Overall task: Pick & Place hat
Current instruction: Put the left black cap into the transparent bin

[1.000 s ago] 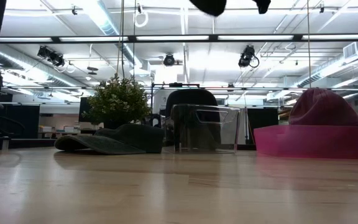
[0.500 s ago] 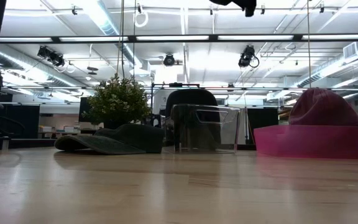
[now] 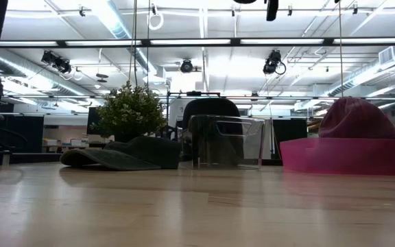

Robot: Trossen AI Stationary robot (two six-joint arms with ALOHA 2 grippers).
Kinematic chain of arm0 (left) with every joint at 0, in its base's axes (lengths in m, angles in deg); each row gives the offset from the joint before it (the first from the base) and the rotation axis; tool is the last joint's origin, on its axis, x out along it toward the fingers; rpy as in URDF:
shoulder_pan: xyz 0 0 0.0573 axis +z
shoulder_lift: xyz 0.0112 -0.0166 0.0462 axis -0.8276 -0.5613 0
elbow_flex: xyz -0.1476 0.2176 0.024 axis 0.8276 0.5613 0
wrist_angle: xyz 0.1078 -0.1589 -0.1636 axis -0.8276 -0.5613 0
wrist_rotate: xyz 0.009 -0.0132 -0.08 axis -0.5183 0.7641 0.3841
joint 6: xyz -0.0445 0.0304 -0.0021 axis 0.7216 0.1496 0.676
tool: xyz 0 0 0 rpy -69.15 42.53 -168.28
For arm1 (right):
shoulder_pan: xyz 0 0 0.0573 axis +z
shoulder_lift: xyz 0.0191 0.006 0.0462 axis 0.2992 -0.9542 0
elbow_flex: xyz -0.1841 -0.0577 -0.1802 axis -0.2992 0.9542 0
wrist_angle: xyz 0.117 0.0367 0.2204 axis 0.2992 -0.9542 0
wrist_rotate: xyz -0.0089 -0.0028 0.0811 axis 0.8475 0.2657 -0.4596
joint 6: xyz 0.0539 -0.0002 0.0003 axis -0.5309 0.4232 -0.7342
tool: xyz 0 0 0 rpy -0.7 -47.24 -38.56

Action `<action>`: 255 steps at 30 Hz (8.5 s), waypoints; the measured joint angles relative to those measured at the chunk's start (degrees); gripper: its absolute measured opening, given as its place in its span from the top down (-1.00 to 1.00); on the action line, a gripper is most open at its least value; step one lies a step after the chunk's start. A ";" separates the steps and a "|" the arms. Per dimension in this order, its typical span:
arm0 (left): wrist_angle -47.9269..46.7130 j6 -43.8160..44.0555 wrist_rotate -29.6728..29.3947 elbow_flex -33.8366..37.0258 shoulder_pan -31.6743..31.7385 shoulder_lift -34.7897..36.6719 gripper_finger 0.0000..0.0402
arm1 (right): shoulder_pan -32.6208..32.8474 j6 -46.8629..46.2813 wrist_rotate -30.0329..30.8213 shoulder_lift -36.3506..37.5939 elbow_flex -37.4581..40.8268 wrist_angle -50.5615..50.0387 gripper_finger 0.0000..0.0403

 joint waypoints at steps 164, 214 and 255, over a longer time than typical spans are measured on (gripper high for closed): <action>1.66 -21.04 14.40 0.02 9.68 -16.35 0.94 | -1.68 -1.50 16.53 32.50 0.00 -35.74 -0.09; -15.50 -5.81 -8.00 -0.01 13.84 -34.65 0.94 | -1.68 -1.48 16.44 29.32 0.00 -36.21 0.11; -13.08 11.47 -15.87 0.01 11.41 -40.33 0.95 | -1.70 -1.48 16.44 27.29 0.00 -36.98 0.11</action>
